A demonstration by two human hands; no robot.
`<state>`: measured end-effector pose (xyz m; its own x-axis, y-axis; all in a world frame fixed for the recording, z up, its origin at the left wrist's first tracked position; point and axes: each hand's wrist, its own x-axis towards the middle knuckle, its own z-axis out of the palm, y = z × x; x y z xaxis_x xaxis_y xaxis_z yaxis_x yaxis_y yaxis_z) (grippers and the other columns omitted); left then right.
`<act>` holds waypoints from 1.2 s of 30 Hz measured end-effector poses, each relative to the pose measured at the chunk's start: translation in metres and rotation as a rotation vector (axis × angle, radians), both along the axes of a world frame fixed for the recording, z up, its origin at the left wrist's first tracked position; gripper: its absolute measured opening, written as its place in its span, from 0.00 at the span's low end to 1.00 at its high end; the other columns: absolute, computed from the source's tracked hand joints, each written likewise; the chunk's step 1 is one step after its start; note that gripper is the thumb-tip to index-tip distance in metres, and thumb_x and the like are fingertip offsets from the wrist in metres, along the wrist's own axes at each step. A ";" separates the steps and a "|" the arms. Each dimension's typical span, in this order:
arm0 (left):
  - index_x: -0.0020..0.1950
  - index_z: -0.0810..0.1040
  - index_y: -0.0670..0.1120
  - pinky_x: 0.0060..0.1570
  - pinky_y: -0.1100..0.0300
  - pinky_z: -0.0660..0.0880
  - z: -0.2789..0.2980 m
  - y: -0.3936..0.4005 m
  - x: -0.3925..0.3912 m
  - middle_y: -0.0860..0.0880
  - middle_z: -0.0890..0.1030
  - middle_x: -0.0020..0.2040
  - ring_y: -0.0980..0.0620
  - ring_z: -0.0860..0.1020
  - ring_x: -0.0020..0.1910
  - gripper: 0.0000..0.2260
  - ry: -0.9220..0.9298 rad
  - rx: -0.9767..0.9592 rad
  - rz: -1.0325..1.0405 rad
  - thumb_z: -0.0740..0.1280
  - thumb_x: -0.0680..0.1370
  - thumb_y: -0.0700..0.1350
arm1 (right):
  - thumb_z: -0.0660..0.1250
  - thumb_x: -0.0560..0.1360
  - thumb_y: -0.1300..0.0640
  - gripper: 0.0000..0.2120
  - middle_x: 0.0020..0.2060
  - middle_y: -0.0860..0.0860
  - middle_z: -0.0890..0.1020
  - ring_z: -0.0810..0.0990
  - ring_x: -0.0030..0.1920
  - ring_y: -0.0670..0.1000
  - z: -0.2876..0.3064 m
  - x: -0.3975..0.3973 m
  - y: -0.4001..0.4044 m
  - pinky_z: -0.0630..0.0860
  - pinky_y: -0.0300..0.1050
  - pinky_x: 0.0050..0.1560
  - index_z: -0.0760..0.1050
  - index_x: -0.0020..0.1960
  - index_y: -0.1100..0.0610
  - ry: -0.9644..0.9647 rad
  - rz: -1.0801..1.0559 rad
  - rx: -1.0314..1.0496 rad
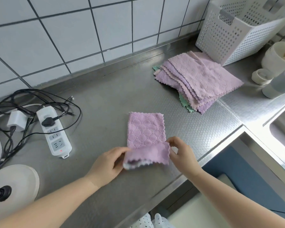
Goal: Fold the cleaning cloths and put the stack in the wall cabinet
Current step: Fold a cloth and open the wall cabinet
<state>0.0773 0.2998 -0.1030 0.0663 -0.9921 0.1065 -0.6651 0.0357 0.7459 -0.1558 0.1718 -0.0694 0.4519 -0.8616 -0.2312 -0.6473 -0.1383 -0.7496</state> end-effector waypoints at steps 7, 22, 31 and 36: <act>0.61 0.74 0.46 0.55 0.64 0.67 0.017 -0.061 -0.016 0.55 0.78 0.52 0.58 0.75 0.54 0.11 0.549 0.179 0.561 0.59 0.81 0.45 | 0.62 0.78 0.52 0.07 0.35 0.46 0.77 0.73 0.35 0.46 -0.006 0.040 -0.037 0.69 0.40 0.39 0.76 0.47 0.54 -0.214 -0.356 0.267; 0.66 0.74 0.47 0.43 0.77 0.64 0.010 -0.091 -0.016 0.59 0.69 0.46 0.64 0.70 0.36 0.20 0.244 0.116 0.313 0.61 0.77 0.31 | 0.62 0.76 0.67 0.13 0.52 0.45 0.76 0.76 0.47 0.40 -0.025 0.035 -0.046 0.67 0.27 0.47 0.80 0.49 0.51 -0.113 -0.078 -0.093; 0.70 0.69 0.46 0.51 0.72 0.61 -0.004 -0.102 -0.013 0.51 0.71 0.59 0.56 0.71 0.48 0.21 0.247 0.301 0.380 0.62 0.78 0.37 | 0.58 0.79 0.63 0.19 0.55 0.45 0.71 0.71 0.51 0.41 -0.032 0.040 -0.060 0.62 0.28 0.50 0.72 0.67 0.51 0.069 0.051 -0.010; 0.71 0.69 0.47 0.50 0.70 0.62 -0.008 -0.098 -0.015 0.50 0.72 0.57 0.61 0.69 0.40 0.20 0.229 0.309 0.393 0.62 0.78 0.38 | 0.59 0.79 0.61 0.20 0.58 0.48 0.72 0.72 0.51 0.43 -0.038 0.037 -0.061 0.66 0.34 0.54 0.69 0.69 0.52 0.090 0.065 -0.023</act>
